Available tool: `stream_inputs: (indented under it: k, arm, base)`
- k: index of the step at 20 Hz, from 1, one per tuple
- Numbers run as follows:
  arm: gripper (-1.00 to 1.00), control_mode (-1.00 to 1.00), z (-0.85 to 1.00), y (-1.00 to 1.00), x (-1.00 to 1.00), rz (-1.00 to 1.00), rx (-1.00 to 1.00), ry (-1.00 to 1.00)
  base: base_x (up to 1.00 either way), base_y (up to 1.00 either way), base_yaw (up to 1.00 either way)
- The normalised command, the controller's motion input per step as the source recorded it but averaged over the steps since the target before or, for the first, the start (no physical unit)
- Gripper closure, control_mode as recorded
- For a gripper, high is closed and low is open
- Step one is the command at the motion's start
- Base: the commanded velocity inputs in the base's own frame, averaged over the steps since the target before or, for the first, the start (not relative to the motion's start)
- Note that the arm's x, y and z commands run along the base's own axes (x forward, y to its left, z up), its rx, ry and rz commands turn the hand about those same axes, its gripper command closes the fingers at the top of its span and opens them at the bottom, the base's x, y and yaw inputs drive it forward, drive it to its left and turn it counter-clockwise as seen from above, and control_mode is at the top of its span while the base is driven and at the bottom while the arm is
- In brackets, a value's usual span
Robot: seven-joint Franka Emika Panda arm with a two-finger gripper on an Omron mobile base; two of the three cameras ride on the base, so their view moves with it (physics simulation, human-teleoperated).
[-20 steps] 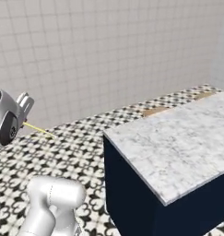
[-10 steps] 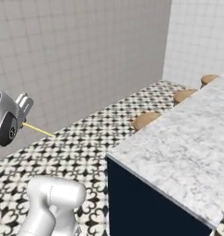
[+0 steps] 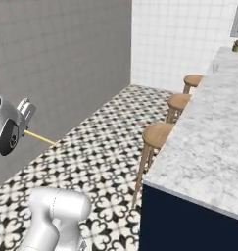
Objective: Take a straw from the drawer in front and place it inside the glass cup on the dining counter.
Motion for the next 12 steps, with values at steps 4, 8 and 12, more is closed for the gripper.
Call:
stream_inputs:
  k: [4,8,12]
  arm:
    - [1.00,1.00,0.00,0.00,0.00,0.00,0.00,0.00]
    - [1.00,1.00,0.00,0.00,0.00,0.00,0.00,0.00]
    - [1.00,1.00,0.00,0.00,0.00,0.00,0.00,0.00]
  base:
    - [0.56,0.98,-0.47]
    - [0.61,1.00,-0.45]
    - [0.68,0.97,-0.46]
